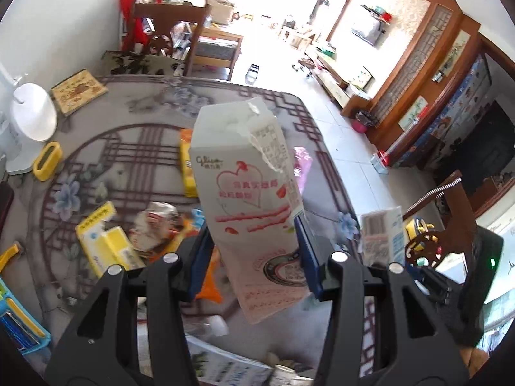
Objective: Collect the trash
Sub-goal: 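Carry the white milk carton to the red bin and release it with the right gripper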
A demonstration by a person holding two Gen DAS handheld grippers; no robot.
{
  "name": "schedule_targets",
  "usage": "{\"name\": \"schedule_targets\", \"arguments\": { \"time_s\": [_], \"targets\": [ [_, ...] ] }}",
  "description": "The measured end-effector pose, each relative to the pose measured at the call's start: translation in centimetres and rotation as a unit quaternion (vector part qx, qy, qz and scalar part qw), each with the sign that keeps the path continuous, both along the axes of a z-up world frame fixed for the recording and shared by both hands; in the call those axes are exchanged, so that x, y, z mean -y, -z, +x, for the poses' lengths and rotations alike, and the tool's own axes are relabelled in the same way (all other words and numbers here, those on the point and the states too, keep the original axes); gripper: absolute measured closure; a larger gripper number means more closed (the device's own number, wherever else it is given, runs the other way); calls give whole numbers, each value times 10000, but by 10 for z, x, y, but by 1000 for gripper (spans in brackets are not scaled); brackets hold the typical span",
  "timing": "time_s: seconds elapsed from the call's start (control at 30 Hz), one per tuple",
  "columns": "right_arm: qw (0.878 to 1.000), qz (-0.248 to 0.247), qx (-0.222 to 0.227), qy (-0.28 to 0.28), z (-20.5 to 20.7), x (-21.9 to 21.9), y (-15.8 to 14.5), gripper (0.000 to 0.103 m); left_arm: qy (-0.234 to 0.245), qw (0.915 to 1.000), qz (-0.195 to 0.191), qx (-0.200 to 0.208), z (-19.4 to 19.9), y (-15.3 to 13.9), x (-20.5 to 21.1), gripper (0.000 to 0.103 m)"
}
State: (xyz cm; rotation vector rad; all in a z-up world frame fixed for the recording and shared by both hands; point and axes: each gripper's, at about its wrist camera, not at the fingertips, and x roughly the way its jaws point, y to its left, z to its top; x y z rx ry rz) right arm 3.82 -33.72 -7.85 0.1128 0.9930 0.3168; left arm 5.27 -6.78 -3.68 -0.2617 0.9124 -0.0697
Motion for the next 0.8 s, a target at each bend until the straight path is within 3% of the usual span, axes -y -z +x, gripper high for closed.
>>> {"name": "schedule_targets", "arguments": {
  "time_s": [0.3,0.47,0.6,0.8],
  "targets": [
    [9858,-406,-677,1485,33,143,61,51,555,9978,-247,-267,16,16,72,55],
    [9767,-475,-920,1878,43,183,86,49,996,9937,-323,-403,32,27,118,55],
    [9711,-317,-1054,2119,38,209,94,32,1409,9884,-356,-439,47,34,156,55],
    [9687,-132,-994,2271,26,223,87,31,1999,9768,-452,-621,73,51,217,55]
  ]
}}
